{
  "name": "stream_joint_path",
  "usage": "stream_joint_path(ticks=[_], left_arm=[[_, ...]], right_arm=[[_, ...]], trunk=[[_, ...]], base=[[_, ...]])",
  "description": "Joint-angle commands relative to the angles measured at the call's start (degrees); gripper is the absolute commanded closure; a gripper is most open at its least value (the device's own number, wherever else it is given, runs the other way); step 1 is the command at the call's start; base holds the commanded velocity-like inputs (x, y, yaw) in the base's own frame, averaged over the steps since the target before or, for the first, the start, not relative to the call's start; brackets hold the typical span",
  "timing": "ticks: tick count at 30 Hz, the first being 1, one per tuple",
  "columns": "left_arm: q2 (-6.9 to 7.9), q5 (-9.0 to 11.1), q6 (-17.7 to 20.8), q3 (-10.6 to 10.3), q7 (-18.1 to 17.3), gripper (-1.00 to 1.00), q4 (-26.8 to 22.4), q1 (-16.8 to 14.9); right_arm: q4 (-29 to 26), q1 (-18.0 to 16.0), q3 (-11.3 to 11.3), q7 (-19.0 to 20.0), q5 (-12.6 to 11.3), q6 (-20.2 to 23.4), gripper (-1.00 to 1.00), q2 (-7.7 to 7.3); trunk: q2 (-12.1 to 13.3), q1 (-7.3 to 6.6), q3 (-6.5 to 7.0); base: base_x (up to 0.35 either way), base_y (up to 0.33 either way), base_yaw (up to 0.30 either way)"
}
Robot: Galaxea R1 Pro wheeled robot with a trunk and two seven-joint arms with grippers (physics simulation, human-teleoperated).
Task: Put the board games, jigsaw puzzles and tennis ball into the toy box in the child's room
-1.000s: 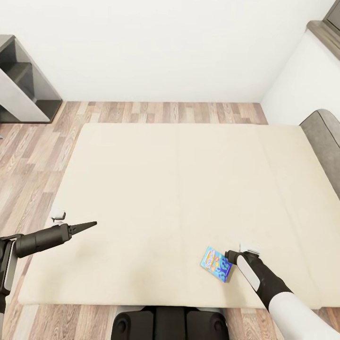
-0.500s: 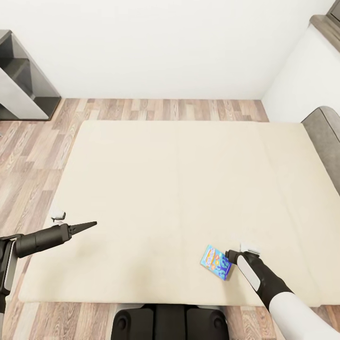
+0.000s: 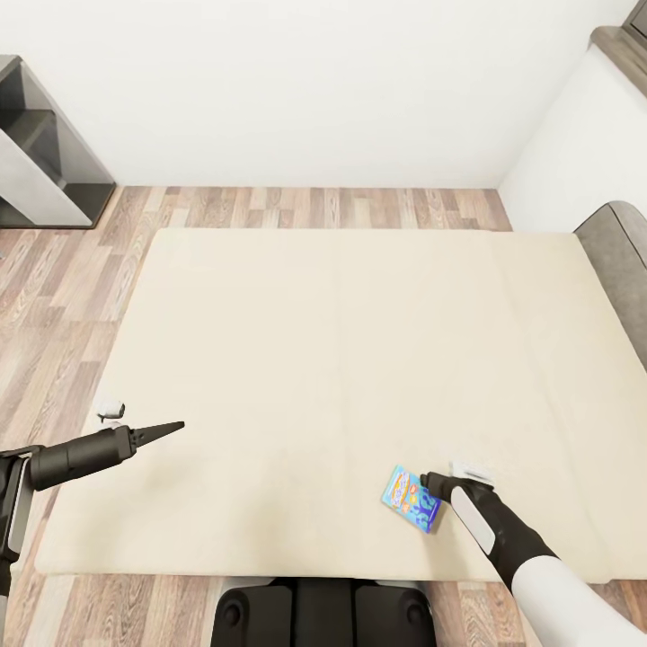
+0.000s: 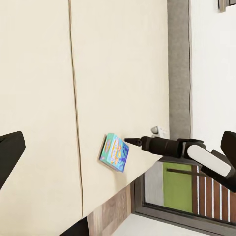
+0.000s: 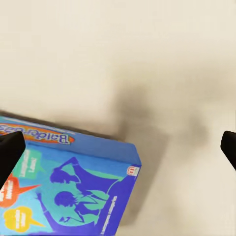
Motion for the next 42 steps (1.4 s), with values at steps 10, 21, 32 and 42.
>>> stream_joint_path(ticks=[10,21,32,42], left_arm=[[0.0,-0.1,0.6,0.03,-0.27,-1.0,-0.02,-0.03],[0.0,-0.1,0.6,0.03,-0.27,-1.0,-0.02,-0.03],[0.0,-0.1,0.6,0.03,-0.27,-1.0,-0.02,-0.03],[0.07,-0.1,0.6,-0.04,-0.27,-1.0,-0.02,-0.03]], right_arm=[[-0.11,-0.06,0.39,2.17,-0.57,0.45,-1.0,-0.15],[0.15,-0.06,0.38,2.37,-0.71,0.81,-1.0,-0.17],[0.35,-0.06,0.39,4.5,-0.86,1.49,-1.0,-0.34],[0.33,-0.06,0.3,14.59,-1.2,5.01,-1.0,-4.38]], trunk=[[-0.09,0.03,-0.07],[-0.09,0.03,-0.07],[-0.09,0.03,-0.07],[-0.09,0.03,-0.07]], base=[[0.0,0.0,0.0],[0.0,0.0,0.0],[0.0,0.0,0.0],[0.0,0.0,0.0]])
